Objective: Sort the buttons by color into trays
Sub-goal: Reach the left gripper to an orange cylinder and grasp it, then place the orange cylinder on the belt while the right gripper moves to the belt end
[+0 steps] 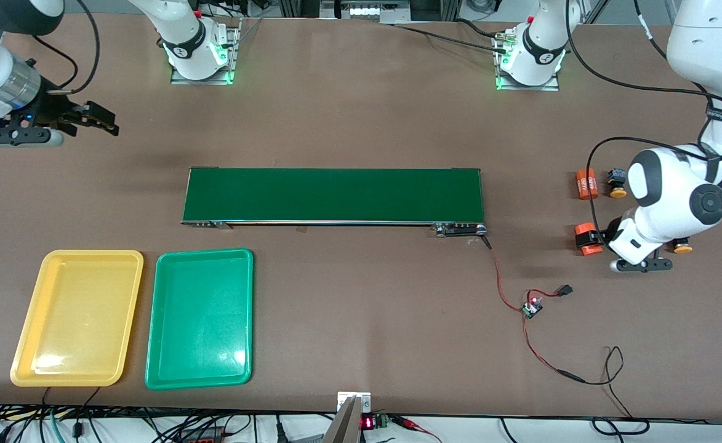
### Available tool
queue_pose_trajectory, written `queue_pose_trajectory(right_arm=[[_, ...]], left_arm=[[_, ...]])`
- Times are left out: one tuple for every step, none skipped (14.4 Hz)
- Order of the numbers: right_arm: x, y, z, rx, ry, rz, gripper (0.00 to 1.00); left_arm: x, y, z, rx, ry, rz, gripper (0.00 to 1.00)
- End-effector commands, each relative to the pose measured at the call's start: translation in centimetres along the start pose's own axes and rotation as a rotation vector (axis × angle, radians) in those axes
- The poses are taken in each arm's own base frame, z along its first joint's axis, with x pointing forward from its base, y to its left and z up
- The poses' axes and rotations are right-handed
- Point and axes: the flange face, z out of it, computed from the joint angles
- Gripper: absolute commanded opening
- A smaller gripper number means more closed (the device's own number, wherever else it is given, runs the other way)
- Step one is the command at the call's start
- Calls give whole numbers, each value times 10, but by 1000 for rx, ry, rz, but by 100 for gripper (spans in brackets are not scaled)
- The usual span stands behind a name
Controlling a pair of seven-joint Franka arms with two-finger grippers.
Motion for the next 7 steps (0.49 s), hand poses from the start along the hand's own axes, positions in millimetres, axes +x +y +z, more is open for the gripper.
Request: queue_pose_trajectory(right_arm=[[-5, -46, 0, -19, 35, 32, 100], [-5, -57, 2, -26, 39, 46, 100], [-4, -66, 4, -28, 48, 53, 100], [-4, -76, 4, -28, 57, 43, 100], [-3, -83, 6, -28, 62, 31, 100], [-2, -85, 6, -27, 67, 27, 100], [-1, -88, 6, -25, 75, 22, 100]], left_arm=[[-4, -2, 7, 4, 9, -6, 100], [-5, -3, 13, 3, -2, -8, 99], [-6, -3, 19, 2, -12, -8, 88], [-8, -5, 26, -1, -23, -15, 78], [-9, -14, 28, -2, -27, -31, 65], [-9, -16, 27, -2, -33, -24, 47], [-10, -17, 26, -3, -41, -19, 30]])
